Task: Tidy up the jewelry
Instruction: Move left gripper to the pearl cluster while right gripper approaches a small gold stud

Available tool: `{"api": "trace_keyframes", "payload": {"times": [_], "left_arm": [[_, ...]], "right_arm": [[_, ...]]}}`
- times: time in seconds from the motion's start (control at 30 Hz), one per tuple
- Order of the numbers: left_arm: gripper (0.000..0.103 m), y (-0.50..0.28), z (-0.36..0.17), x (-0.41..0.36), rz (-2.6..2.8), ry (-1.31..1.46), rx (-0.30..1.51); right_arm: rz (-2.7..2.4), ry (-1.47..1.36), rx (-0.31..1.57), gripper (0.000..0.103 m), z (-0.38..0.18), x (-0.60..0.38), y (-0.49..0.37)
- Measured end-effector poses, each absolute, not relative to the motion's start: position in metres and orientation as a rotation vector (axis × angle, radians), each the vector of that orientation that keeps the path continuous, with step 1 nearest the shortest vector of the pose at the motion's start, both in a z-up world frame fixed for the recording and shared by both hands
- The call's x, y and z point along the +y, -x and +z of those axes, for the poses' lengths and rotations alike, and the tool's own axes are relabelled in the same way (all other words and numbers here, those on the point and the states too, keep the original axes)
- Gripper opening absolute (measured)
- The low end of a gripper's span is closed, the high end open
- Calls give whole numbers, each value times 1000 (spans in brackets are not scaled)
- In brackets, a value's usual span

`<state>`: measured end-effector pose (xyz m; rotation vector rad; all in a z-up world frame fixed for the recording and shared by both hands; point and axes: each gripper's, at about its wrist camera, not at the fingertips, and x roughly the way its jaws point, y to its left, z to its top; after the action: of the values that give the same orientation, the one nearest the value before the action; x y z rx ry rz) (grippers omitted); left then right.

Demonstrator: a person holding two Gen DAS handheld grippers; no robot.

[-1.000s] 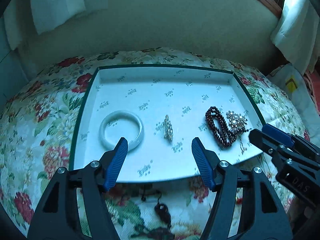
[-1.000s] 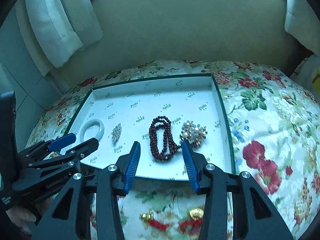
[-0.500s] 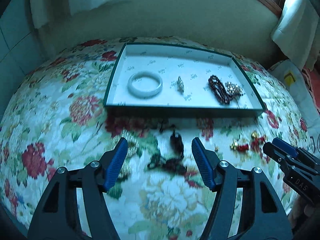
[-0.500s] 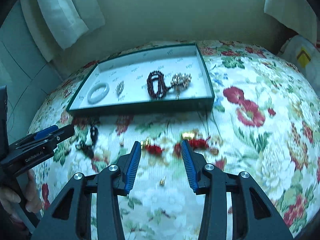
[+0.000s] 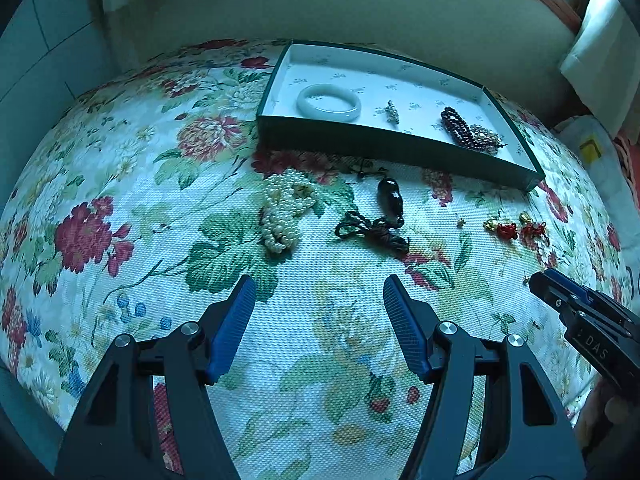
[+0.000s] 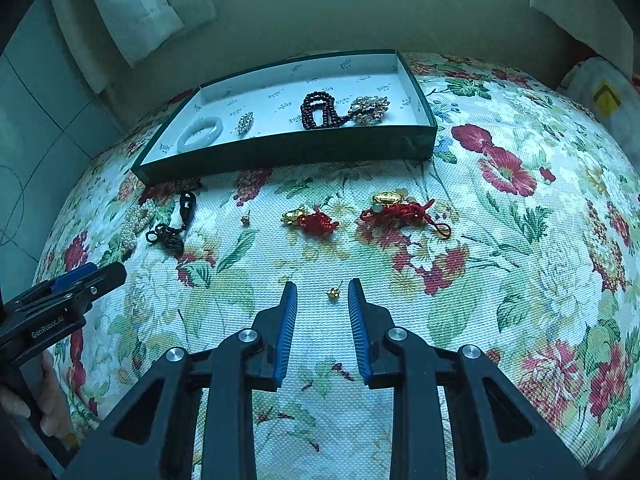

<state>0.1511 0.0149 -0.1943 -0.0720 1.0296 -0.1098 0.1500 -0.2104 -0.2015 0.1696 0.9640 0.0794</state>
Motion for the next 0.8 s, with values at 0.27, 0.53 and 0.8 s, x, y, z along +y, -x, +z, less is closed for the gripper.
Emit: {"api": "trace_keyframes", "payload": {"times": [0.27, 0.53, 0.8], "left_arm": [[66, -152, -193, 20, -96, 71, 1018], [66, -155, -197, 22, -92, 74, 1028], [66, -158, -201, 22, -92, 75, 1037]], "right_arm": [[56, -156, 987, 20, -209, -208, -156], [48, -147, 986, 15, -210, -207, -160], [43, -128, 982, 8, -210, -208, -160]]}}
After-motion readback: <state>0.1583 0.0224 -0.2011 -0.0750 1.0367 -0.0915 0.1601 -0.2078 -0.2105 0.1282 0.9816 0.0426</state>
